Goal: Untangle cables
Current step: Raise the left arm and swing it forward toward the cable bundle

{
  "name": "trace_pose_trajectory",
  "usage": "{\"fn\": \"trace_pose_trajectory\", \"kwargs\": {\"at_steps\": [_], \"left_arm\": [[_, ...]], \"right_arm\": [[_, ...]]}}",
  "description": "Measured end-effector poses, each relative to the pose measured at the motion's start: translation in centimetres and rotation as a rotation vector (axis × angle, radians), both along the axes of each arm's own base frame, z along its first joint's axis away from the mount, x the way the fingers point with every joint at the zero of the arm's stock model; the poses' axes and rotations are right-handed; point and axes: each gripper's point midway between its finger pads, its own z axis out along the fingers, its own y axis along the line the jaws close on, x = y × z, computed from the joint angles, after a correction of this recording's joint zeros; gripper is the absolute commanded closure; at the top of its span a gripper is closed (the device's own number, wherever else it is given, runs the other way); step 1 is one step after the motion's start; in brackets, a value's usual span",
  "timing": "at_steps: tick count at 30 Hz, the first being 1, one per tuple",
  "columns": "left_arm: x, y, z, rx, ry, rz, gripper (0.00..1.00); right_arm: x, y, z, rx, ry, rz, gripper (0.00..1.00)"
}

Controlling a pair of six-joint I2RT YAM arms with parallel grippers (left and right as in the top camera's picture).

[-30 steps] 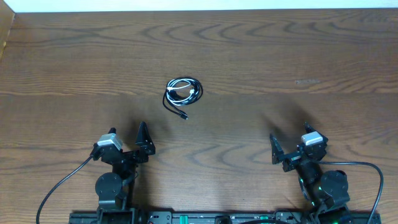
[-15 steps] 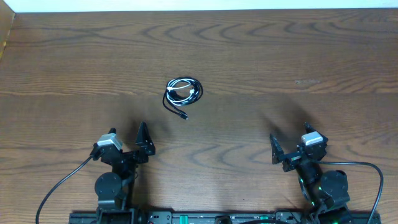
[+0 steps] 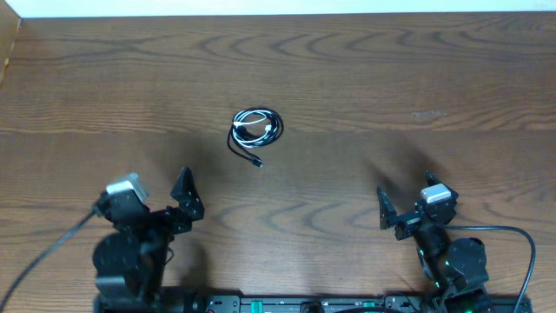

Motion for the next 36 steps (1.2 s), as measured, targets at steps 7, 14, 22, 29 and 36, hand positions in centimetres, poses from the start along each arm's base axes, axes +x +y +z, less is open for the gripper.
{"fn": "trace_pose_trajectory", "kwargs": {"at_steps": [7,14,22,29,36], "left_arm": [[1.0,0.0,1.1,0.015,0.267,-0.009,0.02],[3.5,0.0,-1.3,0.043,0.476,-0.029,0.02],[5.0,0.0,-5.5,0.044,0.651,-0.036,0.02],[5.0,0.0,-8.2,0.04,0.779,-0.039,0.13],[4.8,0.0,-9.2,0.041,0.827,-0.044,0.81]], "right_arm": [[0.0,0.0,0.0,0.0,-0.001,0.0,0.01],[0.0,0.0,0.0,0.0,-0.001,0.001,0.01],[0.0,0.0,0.0,0.0,-0.001,0.001,0.01],[0.0,0.0,0.0,0.0,-0.001,0.001,0.01],[0.0,0.0,0.0,0.0,-0.001,0.001,0.01]]}}
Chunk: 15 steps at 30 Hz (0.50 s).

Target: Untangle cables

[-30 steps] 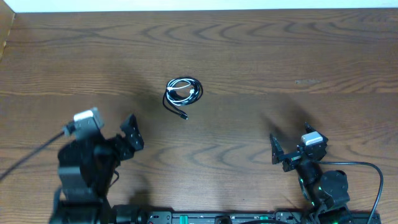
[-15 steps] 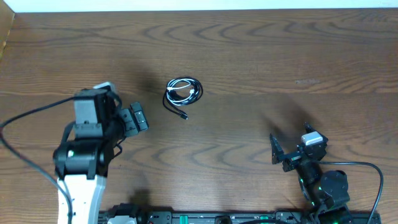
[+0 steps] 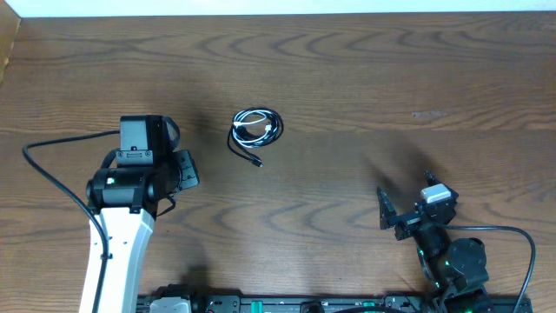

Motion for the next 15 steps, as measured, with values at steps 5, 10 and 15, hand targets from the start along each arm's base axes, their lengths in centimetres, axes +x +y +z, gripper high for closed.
{"fn": "trace_pose_trajectory", "kwargs": {"at_steps": [5,10,15], "left_arm": [[-0.28,-0.18,-0.15,-0.005,0.013,-0.009,0.92],[-0.47,-0.26,-0.23,-0.008,0.022,-0.011,0.92],[-0.47,-0.51,-0.22,-0.021,0.022,-0.017,0.92]], "right_arm": [[0.0,0.0,0.0,0.0,0.0,0.0,0.01],[0.0,0.0,0.0,0.0,0.0,0.0,0.01],[0.0,0.0,0.0,0.0,0.0,0.0,0.01]]}}
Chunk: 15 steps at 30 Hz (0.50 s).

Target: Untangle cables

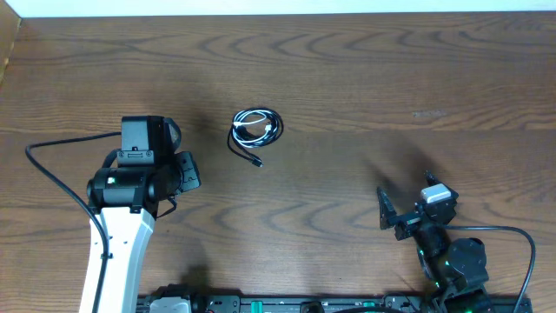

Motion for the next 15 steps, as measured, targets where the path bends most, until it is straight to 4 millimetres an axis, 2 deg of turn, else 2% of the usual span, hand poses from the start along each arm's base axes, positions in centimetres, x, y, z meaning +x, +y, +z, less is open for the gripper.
{"fn": "trace_pose_trajectory", "kwargs": {"at_steps": [2,4,6,11,15], "left_arm": [[0.0,-0.07,0.0,-0.003,0.0,-0.002,0.91],[0.0,-0.13,0.0,-0.007,0.0,-0.004,0.83],[-0.01,-0.19,0.0,-0.008,0.0,-0.01,0.7],[0.0,-0.21,0.01,-0.011,0.0,-0.005,0.48],[0.0,-0.2,0.01,-0.012,0.0,-0.001,0.46]], "right_arm": [[0.0,0.0,0.0,0.0,0.0,0.0,0.01],[0.0,0.0,0.0,0.0,0.0,0.0,0.01],[0.0,0.0,0.0,0.0,0.0,0.0,0.01],[0.0,0.0,0.0,0.0,0.0,0.0,0.01],[0.0,0.0,0.0,0.0,0.0,0.0,0.01]]}}
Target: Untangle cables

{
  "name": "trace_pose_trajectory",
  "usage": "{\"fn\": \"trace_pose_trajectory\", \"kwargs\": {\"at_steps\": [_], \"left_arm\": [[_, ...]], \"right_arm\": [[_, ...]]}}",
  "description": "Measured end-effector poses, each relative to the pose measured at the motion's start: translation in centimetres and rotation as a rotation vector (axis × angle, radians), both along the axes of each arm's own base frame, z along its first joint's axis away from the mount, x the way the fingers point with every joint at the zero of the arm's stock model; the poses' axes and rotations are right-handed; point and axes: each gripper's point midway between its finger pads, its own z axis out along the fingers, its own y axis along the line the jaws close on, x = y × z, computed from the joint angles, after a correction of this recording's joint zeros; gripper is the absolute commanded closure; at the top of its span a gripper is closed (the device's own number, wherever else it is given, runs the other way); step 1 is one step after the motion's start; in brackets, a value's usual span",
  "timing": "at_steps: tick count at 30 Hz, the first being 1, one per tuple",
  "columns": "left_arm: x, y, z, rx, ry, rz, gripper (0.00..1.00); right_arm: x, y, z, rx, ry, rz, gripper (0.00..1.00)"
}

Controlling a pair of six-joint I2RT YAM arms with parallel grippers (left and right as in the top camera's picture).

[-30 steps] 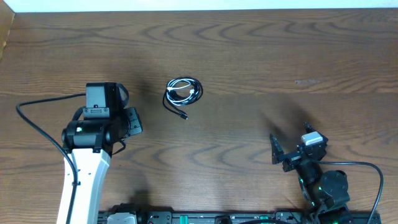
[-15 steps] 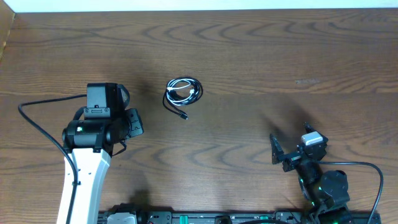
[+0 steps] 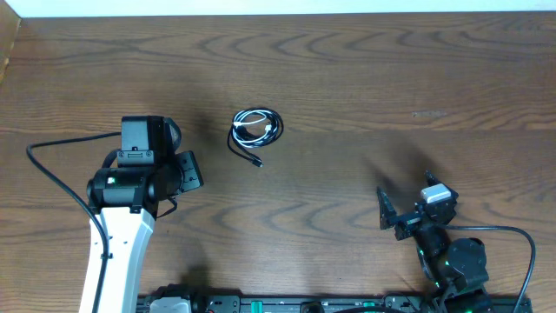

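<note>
A small coil of black and white cables (image 3: 255, 128) lies tangled on the wooden table (image 3: 365, 78), left of centre. One black plug end (image 3: 258, 163) trails out toward the front. My left gripper (image 3: 186, 171) hangs to the left of the coil and slightly nearer, apart from it. Seen from above, its jaws do not show clearly. My right gripper (image 3: 384, 209) rests low at the front right, far from the cables. Its fingers look closed together with nothing in them.
The left arm's white link (image 3: 113, 252) and its black cord (image 3: 52, 165) cross the front-left of the table. The right arm's base (image 3: 452, 256) sits at the front edge. A pale wall strip runs along the far edge.
At first both arms were folded at the front edge and the coil lay left of centre. By 1.0 s ago the left arm had reached out, its gripper just left of the coil, and it has held there. The right arm and the cables have not moved.
</note>
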Motion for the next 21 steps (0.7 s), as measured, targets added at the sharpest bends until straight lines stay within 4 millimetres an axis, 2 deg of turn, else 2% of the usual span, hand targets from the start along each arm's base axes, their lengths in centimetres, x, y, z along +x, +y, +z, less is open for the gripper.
{"fn": "trace_pose_trajectory", "kwargs": {"at_steps": [4,5,7,12,14,15,21], "left_arm": [[0.0,0.0,0.0,0.0,0.0,0.0,0.44],[0.0,0.0,0.0,0.0,0.0,0.0,0.34],[0.02,-0.01,0.01,0.003,-0.001,-0.007,0.24],[0.06,-0.05,0.03,-0.002,-0.003,-0.001,0.18],[0.07,-0.05,0.03,-0.002,-0.003,-0.002,0.08],[0.07,-0.05,0.03,0.0,-0.003,-0.006,0.0],[0.37,-0.04,0.17,-0.003,-0.017,-0.001,0.02]], "right_arm": [[0.0,0.0,0.0,0.0,0.0,0.0,0.01],[0.0,0.0,0.0,0.0,0.0,0.0,0.01],[0.0,0.0,0.0,0.0,0.0,0.0,0.01],[0.0,0.0,0.0,0.0,0.0,0.0,0.01],[0.0,0.0,0.0,0.0,0.0,0.0,0.01],[0.0,0.0,0.0,0.0,0.0,0.0,0.01],[0.0,0.0,0.0,0.0,0.0,0.0,0.01]]}}
